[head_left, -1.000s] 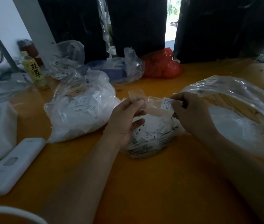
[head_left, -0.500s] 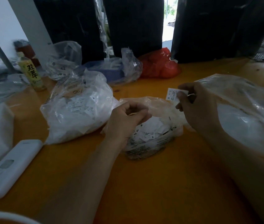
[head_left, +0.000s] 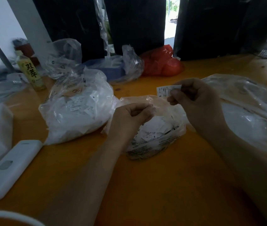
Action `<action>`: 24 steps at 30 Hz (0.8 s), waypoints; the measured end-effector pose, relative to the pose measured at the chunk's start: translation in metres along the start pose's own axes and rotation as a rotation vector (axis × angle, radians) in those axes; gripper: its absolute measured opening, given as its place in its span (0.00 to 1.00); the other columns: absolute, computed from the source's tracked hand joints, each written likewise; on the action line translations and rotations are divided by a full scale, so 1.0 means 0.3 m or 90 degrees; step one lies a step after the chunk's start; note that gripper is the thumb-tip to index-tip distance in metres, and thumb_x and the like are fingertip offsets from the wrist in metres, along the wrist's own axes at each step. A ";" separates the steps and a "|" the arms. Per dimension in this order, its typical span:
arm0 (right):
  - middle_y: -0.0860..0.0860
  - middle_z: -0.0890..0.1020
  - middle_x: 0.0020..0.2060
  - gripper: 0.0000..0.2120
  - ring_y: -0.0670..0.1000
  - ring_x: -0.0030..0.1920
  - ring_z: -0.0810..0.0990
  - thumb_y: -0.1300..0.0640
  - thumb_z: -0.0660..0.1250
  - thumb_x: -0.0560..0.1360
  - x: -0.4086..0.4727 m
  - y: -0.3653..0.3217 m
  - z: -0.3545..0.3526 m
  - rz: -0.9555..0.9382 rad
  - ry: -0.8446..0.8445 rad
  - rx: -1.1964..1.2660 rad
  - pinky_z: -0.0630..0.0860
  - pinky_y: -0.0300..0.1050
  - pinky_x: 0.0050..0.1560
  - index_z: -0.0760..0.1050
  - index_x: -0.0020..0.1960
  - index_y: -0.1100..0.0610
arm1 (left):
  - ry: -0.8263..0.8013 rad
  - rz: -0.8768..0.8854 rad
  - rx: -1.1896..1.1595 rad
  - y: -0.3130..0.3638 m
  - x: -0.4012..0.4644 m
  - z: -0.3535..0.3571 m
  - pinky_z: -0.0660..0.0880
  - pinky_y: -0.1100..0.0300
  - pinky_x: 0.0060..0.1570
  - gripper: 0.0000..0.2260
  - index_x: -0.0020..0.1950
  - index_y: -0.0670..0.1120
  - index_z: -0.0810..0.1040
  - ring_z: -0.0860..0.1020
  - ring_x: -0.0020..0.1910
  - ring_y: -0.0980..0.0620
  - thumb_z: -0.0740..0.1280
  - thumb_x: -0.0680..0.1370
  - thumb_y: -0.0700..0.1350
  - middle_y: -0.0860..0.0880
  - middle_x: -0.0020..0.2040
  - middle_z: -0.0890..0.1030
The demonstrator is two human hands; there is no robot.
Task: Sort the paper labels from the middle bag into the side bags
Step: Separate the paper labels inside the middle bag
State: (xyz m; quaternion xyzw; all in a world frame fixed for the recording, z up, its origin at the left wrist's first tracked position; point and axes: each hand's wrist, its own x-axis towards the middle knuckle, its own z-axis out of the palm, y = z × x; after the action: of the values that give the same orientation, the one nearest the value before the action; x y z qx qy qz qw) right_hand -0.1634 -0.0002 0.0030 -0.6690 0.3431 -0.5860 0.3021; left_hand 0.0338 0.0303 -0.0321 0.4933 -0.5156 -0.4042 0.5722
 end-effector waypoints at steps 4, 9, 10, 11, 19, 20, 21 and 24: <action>0.46 0.86 0.40 0.04 0.43 0.41 0.86 0.60 0.70 0.79 -0.019 -0.007 0.017 -0.036 -0.039 -0.053 0.80 0.34 0.43 0.79 0.53 0.55 | -0.001 0.008 0.023 -0.003 -0.001 0.002 0.83 0.54 0.58 0.07 0.56 0.46 0.87 0.87 0.53 0.51 0.76 0.78 0.43 0.49 0.51 0.89; 0.44 0.85 0.41 0.03 0.40 0.41 0.85 0.58 0.70 0.79 -0.034 -0.012 0.034 -0.057 -0.037 -0.125 0.80 0.34 0.42 0.79 0.53 0.53 | 0.027 0.018 -0.004 -0.002 -0.003 0.003 0.84 0.58 0.49 0.03 0.50 0.45 0.86 0.87 0.49 0.49 0.77 0.78 0.43 0.47 0.47 0.88; 0.44 0.85 0.41 0.04 0.39 0.41 0.85 0.57 0.70 0.79 -0.035 -0.012 0.035 -0.059 -0.031 -0.134 0.80 0.34 0.43 0.78 0.53 0.52 | 0.038 0.016 -0.009 -0.002 -0.001 0.003 0.84 0.59 0.47 0.04 0.50 0.43 0.86 0.87 0.48 0.50 0.77 0.78 0.43 0.47 0.46 0.88; 0.44 0.85 0.41 0.04 0.39 0.41 0.85 0.57 0.70 0.79 -0.035 -0.013 0.035 -0.061 -0.026 -0.142 0.81 0.34 0.43 0.78 0.53 0.51 | 0.048 0.012 -0.014 -0.002 0.001 0.003 0.84 0.59 0.47 0.04 0.49 0.42 0.86 0.87 0.47 0.50 0.77 0.77 0.42 0.47 0.45 0.88; 0.43 0.85 0.40 0.03 0.40 0.43 0.85 0.55 0.69 0.79 -0.033 -0.010 0.035 -0.052 0.005 -0.155 0.82 0.42 0.45 0.78 0.53 0.49 | 0.024 0.025 0.047 0.005 -0.008 0.000 0.84 0.54 0.57 0.08 0.52 0.45 0.87 0.88 0.50 0.51 0.79 0.76 0.45 0.49 0.47 0.89; 0.43 0.85 0.40 0.03 0.41 0.42 0.85 0.55 0.69 0.79 -0.032 -0.009 0.034 -0.053 0.003 -0.156 0.82 0.42 0.45 0.78 0.53 0.49 | 0.025 0.021 0.045 0.006 -0.009 0.002 0.83 0.53 0.58 0.09 0.53 0.44 0.87 0.88 0.50 0.51 0.79 0.75 0.45 0.49 0.47 0.89; 0.43 0.85 0.39 0.03 0.41 0.42 0.85 0.55 0.70 0.79 -0.032 -0.009 0.034 -0.053 -0.002 -0.157 0.82 0.41 0.44 0.78 0.52 0.49 | 0.027 0.017 0.042 0.007 -0.010 0.004 0.83 0.52 0.58 0.09 0.53 0.44 0.86 0.88 0.50 0.51 0.79 0.75 0.45 0.49 0.47 0.89; 0.44 0.85 0.39 0.03 0.40 0.41 0.84 0.56 0.70 0.79 -0.033 -0.006 0.036 -0.050 -0.020 -0.164 0.81 0.36 0.43 0.78 0.52 0.49 | 0.035 0.017 0.051 0.007 -0.010 0.007 0.83 0.52 0.58 0.08 0.52 0.46 0.87 0.88 0.50 0.52 0.80 0.74 0.44 0.50 0.47 0.89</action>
State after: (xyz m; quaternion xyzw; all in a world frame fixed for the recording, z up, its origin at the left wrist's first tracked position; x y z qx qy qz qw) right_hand -0.1532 0.0089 -0.0026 -0.7241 0.3846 -0.5379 0.1961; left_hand 0.0310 0.0334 -0.0307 0.5197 -0.5220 -0.3623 0.5712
